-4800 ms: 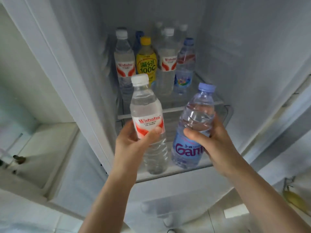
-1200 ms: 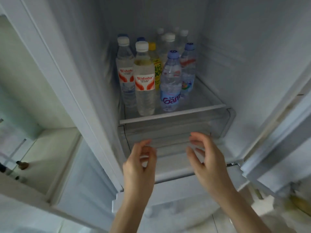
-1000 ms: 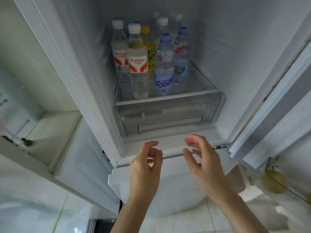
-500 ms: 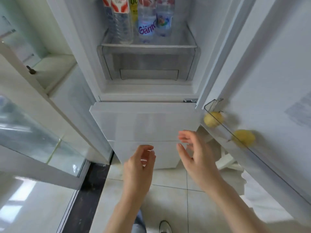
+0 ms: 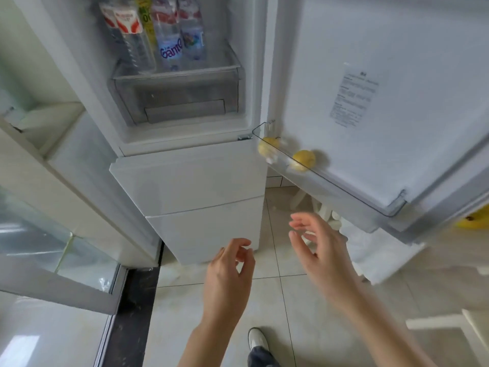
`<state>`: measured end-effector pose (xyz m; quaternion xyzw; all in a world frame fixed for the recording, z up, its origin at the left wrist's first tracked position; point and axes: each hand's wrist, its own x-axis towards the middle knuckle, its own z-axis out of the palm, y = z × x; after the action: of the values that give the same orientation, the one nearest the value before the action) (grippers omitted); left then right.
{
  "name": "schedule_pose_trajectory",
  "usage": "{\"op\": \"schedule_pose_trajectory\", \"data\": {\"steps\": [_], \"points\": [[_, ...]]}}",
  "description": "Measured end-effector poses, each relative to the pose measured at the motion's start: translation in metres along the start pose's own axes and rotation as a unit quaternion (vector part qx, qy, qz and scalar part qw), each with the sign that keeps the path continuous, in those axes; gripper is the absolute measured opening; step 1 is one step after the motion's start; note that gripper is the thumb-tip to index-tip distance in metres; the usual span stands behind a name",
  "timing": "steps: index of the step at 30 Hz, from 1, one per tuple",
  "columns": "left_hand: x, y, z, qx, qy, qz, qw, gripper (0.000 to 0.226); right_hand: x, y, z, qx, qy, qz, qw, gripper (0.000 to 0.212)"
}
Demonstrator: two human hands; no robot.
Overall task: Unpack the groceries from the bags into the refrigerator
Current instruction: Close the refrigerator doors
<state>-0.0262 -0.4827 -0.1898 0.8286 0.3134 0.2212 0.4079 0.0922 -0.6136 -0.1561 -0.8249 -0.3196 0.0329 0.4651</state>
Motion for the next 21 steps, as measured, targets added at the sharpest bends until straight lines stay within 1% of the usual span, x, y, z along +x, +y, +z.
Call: {"op": "schedule_pose_trajectory", "data": {"steps": [5, 12, 18, 21], "points": [[-0.036, 0.014, 0.001, -0.012, -0.030, 0.030, 0.999, 0.007, -0.049, -0.010, -0.027, 0.012, 0.049, 0.027, 0.998, 0.021], [-0.087, 0.047, 0.026, -0.041, -0.061, 0.082, 0.994, 0.008, -0.105, -0.008, -0.080, 0.020, 0.121, 0.048, 0.991, 0.020], [-0.101, 0.083, 0.048, -0.049, -0.078, 0.121, 0.988, 0.006, -0.113, -0.004, -0.130, 0.021, 0.167, 0.042, 0.985, 0.015], [-0.098, 0.103, 0.064, -0.063, -0.074, 0.131, 0.987, 0.016, -0.103, 0.004, -0.154, 0.018, 0.184, 0.032, 0.982, 0.015]]}}
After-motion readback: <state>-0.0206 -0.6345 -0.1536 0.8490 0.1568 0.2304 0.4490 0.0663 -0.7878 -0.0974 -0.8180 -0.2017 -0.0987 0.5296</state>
